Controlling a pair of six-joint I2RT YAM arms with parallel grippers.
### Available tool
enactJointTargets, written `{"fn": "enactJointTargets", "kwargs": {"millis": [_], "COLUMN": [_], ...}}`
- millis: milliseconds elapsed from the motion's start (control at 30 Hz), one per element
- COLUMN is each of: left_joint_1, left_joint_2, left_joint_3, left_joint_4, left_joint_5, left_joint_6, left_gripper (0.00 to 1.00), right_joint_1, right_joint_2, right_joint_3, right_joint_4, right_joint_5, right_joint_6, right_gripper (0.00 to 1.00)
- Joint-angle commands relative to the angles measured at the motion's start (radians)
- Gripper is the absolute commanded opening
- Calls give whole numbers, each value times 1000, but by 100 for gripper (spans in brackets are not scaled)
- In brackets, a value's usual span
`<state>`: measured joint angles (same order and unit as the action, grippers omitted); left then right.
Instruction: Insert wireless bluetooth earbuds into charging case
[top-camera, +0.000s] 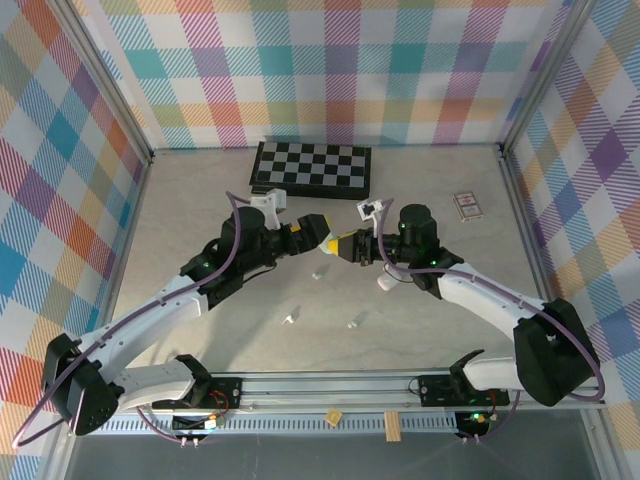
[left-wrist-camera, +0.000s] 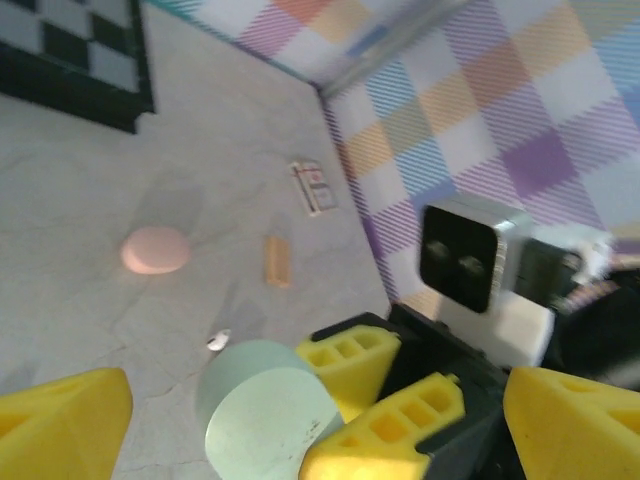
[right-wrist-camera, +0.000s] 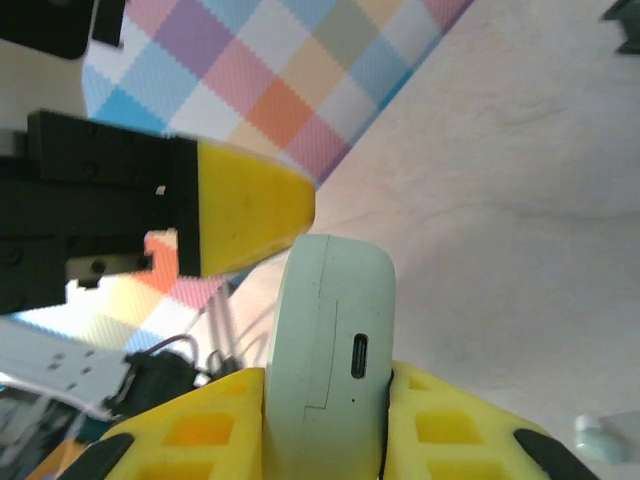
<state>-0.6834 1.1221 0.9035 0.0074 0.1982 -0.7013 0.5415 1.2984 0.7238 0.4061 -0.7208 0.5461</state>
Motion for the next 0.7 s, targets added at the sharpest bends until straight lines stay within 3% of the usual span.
{"fn": "enactJointTargets", "kwargs": {"millis": [0,200,400,667], "left_joint_1": [30,45,67,74], "left_joint_2": [-38,-124,-130,-102], "left_joint_3": [-1,-48,-35,-37], "left_joint_4": [10,-87,-185,-150], "left_joint_5": [281,395,499,607], "left_joint_6": [184,240,287,268], "left_gripper": [86,81,79,52], "right_joint_1": [-9,-8,-9,-8], "right_joint_2": [-30,-38,-26,12], "right_joint_3": [29,79,135,197], "right_joint_4": [19,-80,-184,-273], "right_joint_5": [-241,-388,-456,-519], "right_joint_6": [-12,-97,-170,-220], "right_gripper": [5,5,4,4]}}
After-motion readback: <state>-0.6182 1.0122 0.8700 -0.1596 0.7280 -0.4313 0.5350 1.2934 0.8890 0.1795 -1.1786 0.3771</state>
